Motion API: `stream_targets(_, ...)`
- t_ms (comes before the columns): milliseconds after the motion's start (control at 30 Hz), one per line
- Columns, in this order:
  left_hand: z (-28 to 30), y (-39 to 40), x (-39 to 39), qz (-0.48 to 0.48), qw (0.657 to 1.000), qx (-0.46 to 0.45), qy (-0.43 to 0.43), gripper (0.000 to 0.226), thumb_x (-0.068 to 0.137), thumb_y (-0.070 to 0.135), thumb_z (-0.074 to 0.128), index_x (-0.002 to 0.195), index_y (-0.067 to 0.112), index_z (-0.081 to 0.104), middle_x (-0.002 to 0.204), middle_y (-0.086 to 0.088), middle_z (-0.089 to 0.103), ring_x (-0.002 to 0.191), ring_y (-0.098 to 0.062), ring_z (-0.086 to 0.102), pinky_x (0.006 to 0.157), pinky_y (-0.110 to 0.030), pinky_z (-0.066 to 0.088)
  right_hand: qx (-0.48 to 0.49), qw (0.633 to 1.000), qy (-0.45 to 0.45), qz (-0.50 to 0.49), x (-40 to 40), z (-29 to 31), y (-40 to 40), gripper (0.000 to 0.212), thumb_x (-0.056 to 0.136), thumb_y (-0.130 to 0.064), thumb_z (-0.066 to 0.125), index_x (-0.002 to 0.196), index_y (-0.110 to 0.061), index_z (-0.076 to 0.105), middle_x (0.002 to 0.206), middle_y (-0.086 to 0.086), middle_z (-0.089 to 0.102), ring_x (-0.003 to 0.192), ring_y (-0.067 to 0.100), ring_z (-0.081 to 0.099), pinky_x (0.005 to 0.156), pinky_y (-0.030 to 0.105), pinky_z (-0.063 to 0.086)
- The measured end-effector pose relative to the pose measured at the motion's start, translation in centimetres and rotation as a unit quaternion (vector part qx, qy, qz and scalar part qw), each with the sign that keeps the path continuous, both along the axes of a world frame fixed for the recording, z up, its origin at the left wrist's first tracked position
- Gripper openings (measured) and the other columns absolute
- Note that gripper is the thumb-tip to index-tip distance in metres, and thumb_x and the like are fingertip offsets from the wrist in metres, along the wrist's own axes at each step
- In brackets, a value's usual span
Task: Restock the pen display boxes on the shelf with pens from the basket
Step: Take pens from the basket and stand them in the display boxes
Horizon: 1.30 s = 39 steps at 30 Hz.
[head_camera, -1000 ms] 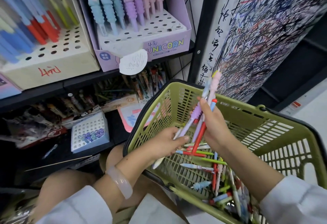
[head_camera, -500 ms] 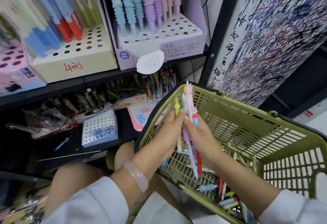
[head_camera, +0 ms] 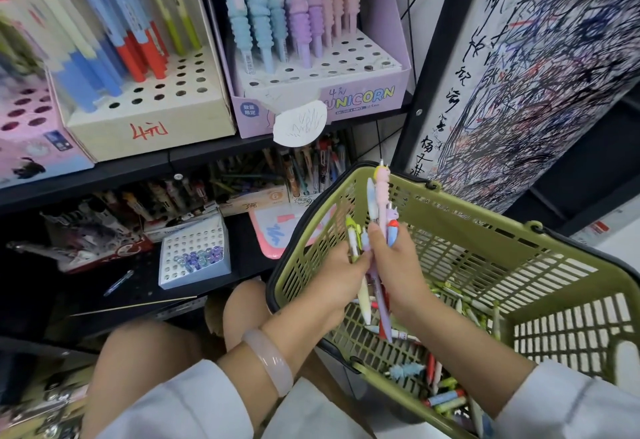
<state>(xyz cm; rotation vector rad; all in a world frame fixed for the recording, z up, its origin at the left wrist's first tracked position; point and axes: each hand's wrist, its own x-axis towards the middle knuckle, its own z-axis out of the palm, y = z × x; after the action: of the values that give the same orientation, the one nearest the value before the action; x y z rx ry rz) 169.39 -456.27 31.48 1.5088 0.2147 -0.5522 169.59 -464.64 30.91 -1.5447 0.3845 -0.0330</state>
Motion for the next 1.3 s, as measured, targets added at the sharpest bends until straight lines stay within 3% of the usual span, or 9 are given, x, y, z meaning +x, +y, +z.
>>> stream_targets(100,-0.1,0.5,0.1,0.026,1.000,0.006,-0.016,0.015,0.097,0.018,0.047,0.089,0.024,0.058,0.094,-0.009,0.068,0.090,-0.026,0.066,0.086,-0.046,0.053,-0.022,1.000,0.001,0.001,0.2,0.0,-0.5,0.012,0.097,-0.021,0.047,0.100,-0.010,0.051,0.078,0.007,0.051,0.067,0.016,0.050,0.061,0.032,0.044)
stream_targets(233,0.0,1.2,0.8,0.121,0.991,-0.024,-0.053,0.015,0.100,0.022,0.041,0.089,0.025,0.050,0.088,-0.005,0.063,0.066,-0.013,0.065,0.068,-0.033,0.057,-0.065,0.998,0.010,0.015,0.0,-0.3,-1.7,0.011,0.096,-0.020,0.048,0.087,-0.014,0.048,0.067,0.000,0.041,0.056,0.012,0.037,0.053,0.025,0.034)
stream_targets(333,0.2,1.3,1.3,0.166,0.982,-0.027,-0.081,0.012,0.100,0.025,0.040,0.098,0.019,0.050,0.100,-0.008,0.061,0.093,-0.021,0.062,0.087,-0.041,0.051,-0.048,0.989,0.021,0.140,-1.6,-0.9,-1.6,0.014,0.096,-0.023,0.047,0.098,-0.012,0.055,0.068,-0.002,0.052,0.059,0.012,0.046,0.055,0.024,0.040)
stream_targets(433,0.0,0.9,1.1,0.167,0.983,-0.039,-0.066,0.021,0.100,0.030,0.040,0.112,0.018,0.050,0.110,-0.010,0.062,0.102,-0.024,0.061,0.092,-0.046,0.049,-0.074,0.979,0.010,0.192,-2.6,-1.1,-1.4,0.011,0.097,-0.033,0.045,0.101,-0.034,0.055,0.073,-0.017,0.060,0.065,-0.002,0.055,0.059,0.014,0.044)
stream_targets(700,0.0,1.1,1.1,0.148,0.981,-0.127,0.007,0.037,0.088,0.025,0.062,0.122,0.016,0.051,0.109,-0.013,0.066,0.090,-0.023,0.067,0.069,-0.030,0.056,-0.183,0.948,-0.039,0.258,-2.6,-0.7,-0.8,0.016,0.097,-0.033,0.040,0.103,-0.022,0.050,0.081,-0.005,0.059,0.068,0.001,0.055,0.068,0.021,0.045)
stream_targets(867,-0.4,1.3,1.1,0.184,0.977,-0.110,0.013,0.030,0.092,0.014,0.057,0.120,0.006,0.050,0.095,-0.013,0.062,0.066,-0.015,0.063,0.043,-0.020,0.048,-0.214,0.943,-0.027,0.254,-2.5,-0.6,-0.6,0.018,0.097,-0.039,0.036,0.091,-0.027,0.048,0.068,-0.003,0.057,0.055,0.001,0.050,0.058,0.022,0.040)
stream_targets(1033,-0.4,1.4,1.2,0.173,0.978,-0.114,0.000,0.027,0.094,0.011,0.053,0.120,0.008,0.049,0.095,-0.009,0.064,0.074,-0.013,0.067,0.062,-0.028,0.056,-0.181,0.971,-0.007,0.158,-2.1,-0.3,-1.2,0.033,0.098,-0.033,0.040,0.076,-0.009,0.044,0.065,0.011,0.047,0.056,0.018,0.045,0.057,0.034,0.041)
stream_targets(1167,-0.7,1.5,1.0,0.174,0.982,-0.075,-0.010,0.027,0.093,0.009,0.051,0.120,0.008,0.050,0.103,-0.009,0.061,0.083,-0.017,0.062,0.070,-0.030,0.052,-0.168,0.981,0.006,0.094,-1.5,-0.3,-1.4,0.033,0.098,-0.036,0.038,0.082,-0.008,0.045,0.064,0.002,0.046,0.056,0.014,0.042,0.052,0.020,0.036)
stream_targets(1300,-0.5,1.1,0.7,0.156,0.984,-0.092,0.000,0.031,0.092,0.009,0.055,0.122,0.009,0.051,0.110,-0.016,0.062,0.098,-0.026,0.063,0.085,-0.039,0.052,-0.085,0.994,0.019,0.062,-0.7,0.3,-0.8,0.036,0.100,-0.038,0.032,0.100,-0.007,0.051,0.089,0.010,0.061,0.081,0.018,0.060,0.070,0.022,0.047)
